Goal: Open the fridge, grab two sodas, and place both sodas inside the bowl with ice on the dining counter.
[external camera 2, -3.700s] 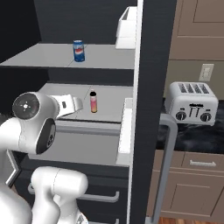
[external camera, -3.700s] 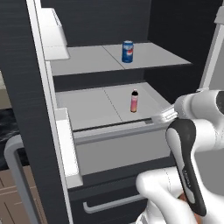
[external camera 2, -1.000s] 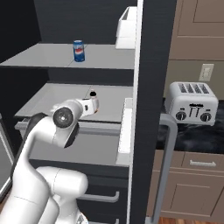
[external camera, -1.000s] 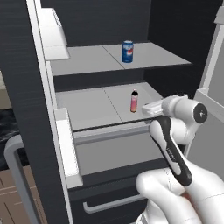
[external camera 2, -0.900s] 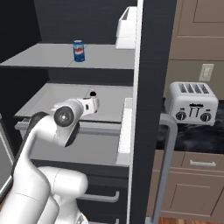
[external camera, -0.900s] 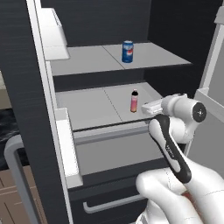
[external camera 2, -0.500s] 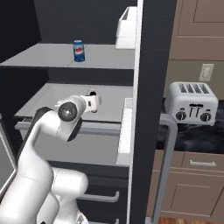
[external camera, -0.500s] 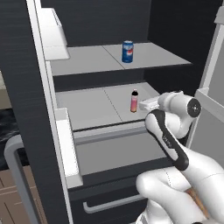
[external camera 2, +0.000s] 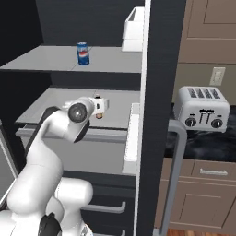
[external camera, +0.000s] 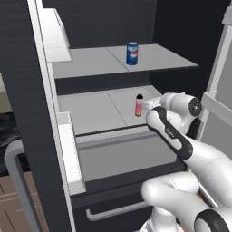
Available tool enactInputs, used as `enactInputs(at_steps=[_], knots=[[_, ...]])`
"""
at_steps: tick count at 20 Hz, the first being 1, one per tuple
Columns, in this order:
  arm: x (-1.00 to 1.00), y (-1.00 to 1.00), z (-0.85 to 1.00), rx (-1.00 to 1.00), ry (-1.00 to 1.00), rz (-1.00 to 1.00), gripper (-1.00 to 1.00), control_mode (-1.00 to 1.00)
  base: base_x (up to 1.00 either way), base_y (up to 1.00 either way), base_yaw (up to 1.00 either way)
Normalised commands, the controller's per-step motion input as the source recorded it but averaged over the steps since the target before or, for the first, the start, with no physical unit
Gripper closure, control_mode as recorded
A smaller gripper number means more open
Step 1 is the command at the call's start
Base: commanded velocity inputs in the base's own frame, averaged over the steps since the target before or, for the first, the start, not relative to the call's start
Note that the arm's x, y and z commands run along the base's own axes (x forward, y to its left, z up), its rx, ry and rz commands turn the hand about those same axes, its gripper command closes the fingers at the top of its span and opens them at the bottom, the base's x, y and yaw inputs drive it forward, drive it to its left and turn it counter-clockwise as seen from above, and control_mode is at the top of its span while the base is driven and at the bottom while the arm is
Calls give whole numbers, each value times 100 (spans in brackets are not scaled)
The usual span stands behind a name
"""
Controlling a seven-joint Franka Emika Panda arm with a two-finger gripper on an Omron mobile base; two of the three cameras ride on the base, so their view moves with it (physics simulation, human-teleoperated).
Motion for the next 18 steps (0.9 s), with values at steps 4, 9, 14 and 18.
enactInputs(at_steps=[4, 9, 14, 18], knots=[[28, 0, -10, 2, 0, 0, -100, -100, 0, 0, 0], [27, 0, -20, 0, 0, 0, -100, -100, 0, 0, 0], [24, 0, -23, 0, 0, 0, -100, -100, 0, 0, 0], [24, -1, -23, 0, 0, 0, -100, -100, 0, 0, 0]])
